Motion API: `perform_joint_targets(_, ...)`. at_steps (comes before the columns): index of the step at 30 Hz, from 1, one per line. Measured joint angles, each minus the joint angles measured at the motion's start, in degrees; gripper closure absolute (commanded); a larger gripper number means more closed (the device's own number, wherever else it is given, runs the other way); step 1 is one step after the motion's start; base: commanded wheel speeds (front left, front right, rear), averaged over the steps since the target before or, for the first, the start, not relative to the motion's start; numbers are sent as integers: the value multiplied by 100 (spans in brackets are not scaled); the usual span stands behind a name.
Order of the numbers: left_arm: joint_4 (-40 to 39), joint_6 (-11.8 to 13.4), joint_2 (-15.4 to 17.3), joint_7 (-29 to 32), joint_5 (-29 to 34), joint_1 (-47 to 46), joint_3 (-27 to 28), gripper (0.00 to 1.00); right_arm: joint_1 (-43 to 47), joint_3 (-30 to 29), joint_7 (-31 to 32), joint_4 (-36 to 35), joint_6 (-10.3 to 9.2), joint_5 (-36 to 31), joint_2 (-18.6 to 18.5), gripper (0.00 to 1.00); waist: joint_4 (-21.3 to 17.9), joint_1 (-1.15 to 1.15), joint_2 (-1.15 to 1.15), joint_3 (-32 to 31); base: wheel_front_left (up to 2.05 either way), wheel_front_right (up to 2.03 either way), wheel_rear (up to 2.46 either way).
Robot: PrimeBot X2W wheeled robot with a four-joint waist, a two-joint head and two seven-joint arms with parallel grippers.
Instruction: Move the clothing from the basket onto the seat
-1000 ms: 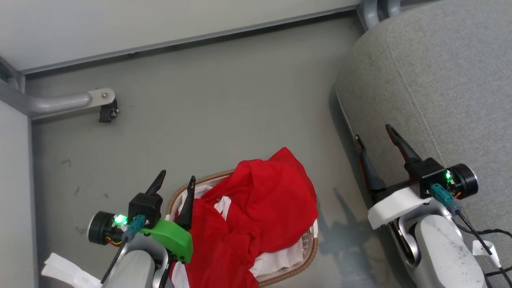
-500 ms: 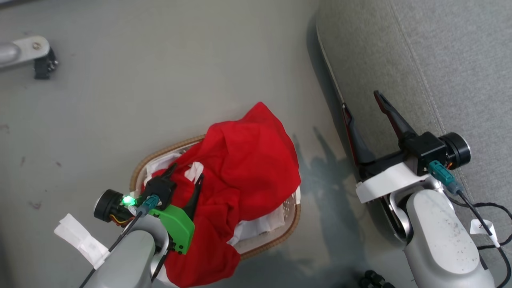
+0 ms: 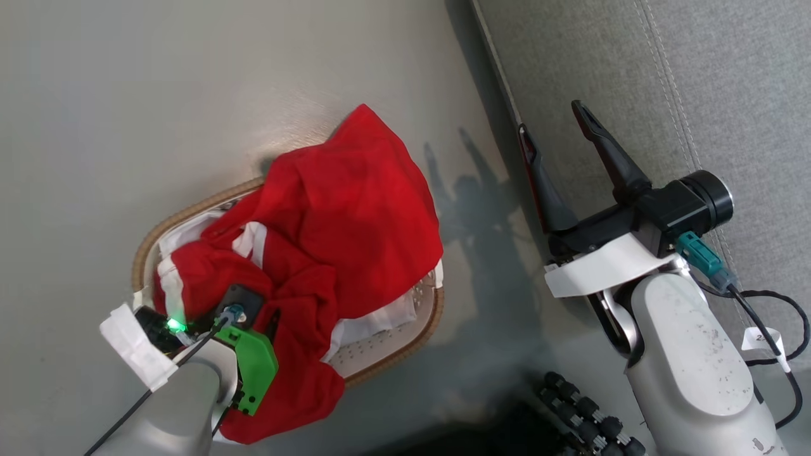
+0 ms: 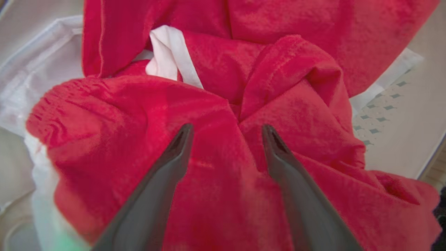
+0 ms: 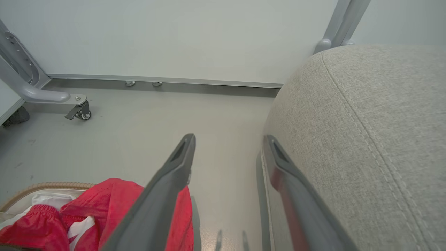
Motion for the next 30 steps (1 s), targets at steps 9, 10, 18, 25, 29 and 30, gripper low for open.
perform_joint_targets(9, 528, 0, -16, 555, -66, -383, -544, 0, -41, 149, 0, -53, 0, 102, 1, 0, -282, 0, 0, 371, 0, 0, 0)
perform_joint_targets(10, 557, 0, -8, 593, -65, -413, -586, 0, -41, 156, 0, -67, 1, 113, 0, 0, -300, 0, 0, 400, 0, 0, 0)
perform_joint_targets(18, 670, -1, 5, 566, -235, -527, -695, 100, -76, 145, 0, -59, 0, 198, 1, 0, -384, 0, 0, 539, 0, 0, 0)
perform_joint_targets(25, 715, 0, -238, -27, -548, -316, -508, 100, -98, 108, 0, 99, 0, 178, 4, 0, -355, 0, 0, 197, 0, 0, 0)
perform_joint_targets(29, 687, 0, -426, -230, -639, -79, -470, 100, 6, 68, 0, 257, 1, 80, 7, 0, -294, 0, 0, -145, 0, 0, 0)
perform_joint_targets(30, 648, 0, -464, -259, -667, -16, -457, 100, 52, 52, 0, 296, 0, 59, 8, 0, -272, 0, 0, -252, 0, 0, 0)
